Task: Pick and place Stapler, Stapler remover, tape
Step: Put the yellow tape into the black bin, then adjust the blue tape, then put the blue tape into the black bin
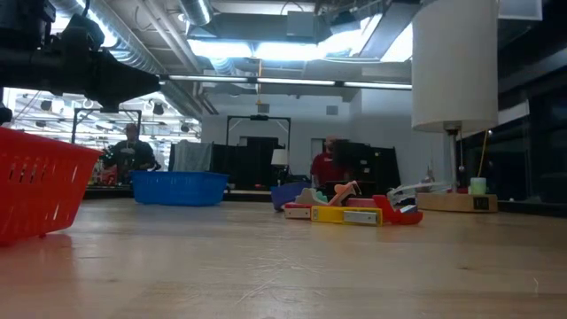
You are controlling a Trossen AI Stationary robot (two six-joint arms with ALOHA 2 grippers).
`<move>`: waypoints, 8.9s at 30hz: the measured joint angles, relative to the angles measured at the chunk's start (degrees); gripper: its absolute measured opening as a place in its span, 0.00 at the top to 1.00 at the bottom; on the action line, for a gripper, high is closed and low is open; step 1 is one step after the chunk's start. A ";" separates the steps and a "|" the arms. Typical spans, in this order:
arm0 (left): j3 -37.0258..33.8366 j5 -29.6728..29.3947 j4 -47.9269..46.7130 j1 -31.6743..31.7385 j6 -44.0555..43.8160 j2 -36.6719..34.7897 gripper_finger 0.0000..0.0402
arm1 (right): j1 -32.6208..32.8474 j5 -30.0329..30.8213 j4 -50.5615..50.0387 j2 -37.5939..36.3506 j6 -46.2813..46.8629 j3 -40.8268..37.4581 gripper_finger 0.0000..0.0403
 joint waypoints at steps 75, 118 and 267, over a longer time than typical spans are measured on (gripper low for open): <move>-0.01 0.00 0.01 0.00 0.00 0.00 0.63 | 3.25 -2.24 -7.01 0.36 0.13 -7.14 0.87; 0.00 0.00 -0.02 -0.01 0.00 0.00 0.63 | -2.41 4.88 -12.14 -9.39 -1.08 -9.21 0.58; 0.00 0.00 -0.15 0.00 0.00 0.00 0.63 | -59.84 2.65 7.49 18.27 -73.24 16.65 0.68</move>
